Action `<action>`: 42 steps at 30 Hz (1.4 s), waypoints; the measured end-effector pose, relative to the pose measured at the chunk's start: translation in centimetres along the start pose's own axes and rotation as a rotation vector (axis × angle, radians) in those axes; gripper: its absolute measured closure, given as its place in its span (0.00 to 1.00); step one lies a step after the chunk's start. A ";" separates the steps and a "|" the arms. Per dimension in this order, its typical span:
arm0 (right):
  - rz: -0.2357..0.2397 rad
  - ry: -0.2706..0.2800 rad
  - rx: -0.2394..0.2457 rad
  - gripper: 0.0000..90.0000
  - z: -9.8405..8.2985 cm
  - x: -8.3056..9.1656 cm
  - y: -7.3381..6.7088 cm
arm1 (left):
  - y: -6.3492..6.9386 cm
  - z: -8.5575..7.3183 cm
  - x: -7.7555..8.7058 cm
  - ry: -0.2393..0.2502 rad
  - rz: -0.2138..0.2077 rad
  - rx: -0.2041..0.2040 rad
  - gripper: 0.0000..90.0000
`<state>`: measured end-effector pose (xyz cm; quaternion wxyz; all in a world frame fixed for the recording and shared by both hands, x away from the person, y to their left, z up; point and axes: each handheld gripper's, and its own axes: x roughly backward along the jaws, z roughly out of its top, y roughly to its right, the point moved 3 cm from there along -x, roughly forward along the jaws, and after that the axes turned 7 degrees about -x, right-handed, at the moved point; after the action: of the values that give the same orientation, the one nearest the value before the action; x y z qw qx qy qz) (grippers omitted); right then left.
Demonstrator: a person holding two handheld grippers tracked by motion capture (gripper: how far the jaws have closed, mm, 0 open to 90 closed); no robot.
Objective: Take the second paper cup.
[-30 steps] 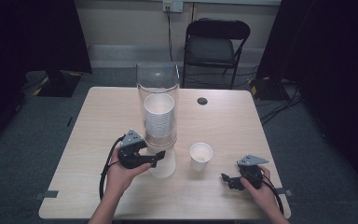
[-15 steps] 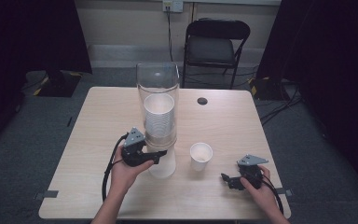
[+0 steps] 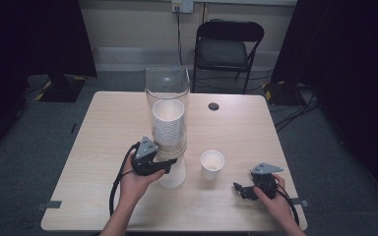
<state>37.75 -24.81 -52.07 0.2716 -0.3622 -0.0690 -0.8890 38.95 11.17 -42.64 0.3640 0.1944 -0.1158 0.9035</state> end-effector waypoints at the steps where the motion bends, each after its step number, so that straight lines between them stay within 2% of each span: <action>1: 0.001 0.000 0.002 0.13 0.0 0.0 0.0 | 0.0 0.0 0.0 -0.001 -0.001 -0.001 0.39; 8: -0.001 -0.002 -0.002 0.13 0.0 0.0 0.0 | 0.1 -0.3 0.0 0.013 0.004 0.007 0.40; 10: -0.002 -0.003 -0.004 0.13 0.0 0.0 0.0 | 0.4 -0.4 -0.2 0.020 -0.005 0.029 0.40; 11: -0.002 -0.002 -0.002 0.13 0.0 0.0 0.0 | 0.4 -0.4 -0.1 0.012 0.005 0.027 0.40; 13: -0.001 -0.001 -0.002 0.13 0.0 0.0 0.0 | 0.4 -0.4 -0.2 0.024 -0.002 0.028 0.40; 21: -0.003 -0.003 -0.007 0.13 0.1 -0.1 -0.1 | 0.6 -0.6 -0.1 0.024 0.007 0.019 0.40; 23: -0.003 -0.003 -0.007 0.13 0.1 -0.1 -0.1 | 0.8 -0.7 -0.2 0.015 0.002 0.038 0.40; 30: 0.001 -0.003 -0.005 0.13 0.1 -0.1 0.0 | 1.0 -0.9 -0.2 0.016 0.023 0.030 0.40; 32: 0.000 -0.003 -0.005 0.13 0.1 -0.1 0.0 | 1.0 -1.0 -0.2 0.023 0.025 0.015 0.41; 39: 0.002 -0.001 0.000 0.12 0.1 -0.2 0.0 | 1.1 -1.1 -0.3 0.026 0.034 0.020 0.41; 40: 0.002 -0.001 0.000 0.12 0.1 -0.2 0.0 | 1.2 -1.4 -0.4 -0.046 0.037 0.029 0.41; 41: 0.001 -0.001 0.000 0.12 0.1 -0.2 0.0 | 1.4 -3.3 -1.2 -0.132 0.017 0.033 0.42; 42: 0.002 -0.001 -0.001 0.12 0.1 -0.2 0.0 | 1.7 -5.5 -1.9 -0.330 0.002 0.036 0.42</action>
<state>37.92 -24.68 -52.08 0.2721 -0.3630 -0.0685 -0.8885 37.50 10.73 -48.47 0.3356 0.3464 -0.1577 0.8617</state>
